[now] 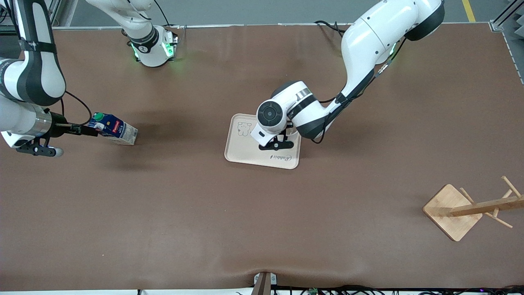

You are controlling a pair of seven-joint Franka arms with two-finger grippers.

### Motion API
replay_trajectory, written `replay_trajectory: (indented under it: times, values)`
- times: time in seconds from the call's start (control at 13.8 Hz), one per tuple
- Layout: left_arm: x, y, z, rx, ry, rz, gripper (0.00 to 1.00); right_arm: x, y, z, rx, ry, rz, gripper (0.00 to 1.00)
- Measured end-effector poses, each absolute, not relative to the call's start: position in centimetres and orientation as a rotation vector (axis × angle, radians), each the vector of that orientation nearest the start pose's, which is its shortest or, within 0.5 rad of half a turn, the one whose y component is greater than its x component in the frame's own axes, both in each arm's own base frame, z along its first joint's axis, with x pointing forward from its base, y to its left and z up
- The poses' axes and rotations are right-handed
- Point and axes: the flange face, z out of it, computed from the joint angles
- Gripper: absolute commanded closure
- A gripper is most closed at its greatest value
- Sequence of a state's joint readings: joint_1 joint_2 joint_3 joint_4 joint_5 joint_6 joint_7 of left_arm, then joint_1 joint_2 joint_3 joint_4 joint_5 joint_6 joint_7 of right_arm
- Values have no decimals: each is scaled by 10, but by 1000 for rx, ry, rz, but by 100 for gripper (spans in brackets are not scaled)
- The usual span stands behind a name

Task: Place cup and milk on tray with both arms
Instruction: 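Lower the mug onto the tray while the right gripper grasps the milk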

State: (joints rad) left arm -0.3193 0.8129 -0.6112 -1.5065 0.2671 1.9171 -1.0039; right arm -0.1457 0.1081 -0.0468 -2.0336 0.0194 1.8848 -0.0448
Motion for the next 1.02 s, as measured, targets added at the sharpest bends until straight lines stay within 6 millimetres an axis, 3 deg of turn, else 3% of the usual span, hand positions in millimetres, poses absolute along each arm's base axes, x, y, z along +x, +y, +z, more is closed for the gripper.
replay_trajectory:
  times: [0.07,0.36,0.51,0.73,0.87,0.94,1.02]
  values:
    - [469,-491,225,-3015,-74,483,0,525,-100,370,-3057,237,426,0]
    - [478,-486,225,-3015,-99,472,0,497,-80,356,-3044,192,505,0]
    - [488,-488,238,-3040,-128,444,0,490,-74,353,-3044,178,513,0]
    - [521,-482,287,-3106,-199,341,0,489,-75,343,-3067,183,409,0]
    - [549,-456,337,-3131,-280,249,0,485,-75,330,-3079,187,343,0]
    - [565,-435,364,-3139,-338,195,0,482,-74,325,-3083,188,326,28]
    - [579,-410,388,-3133,-393,155,0,479,-74,321,-3084,189,318,71]
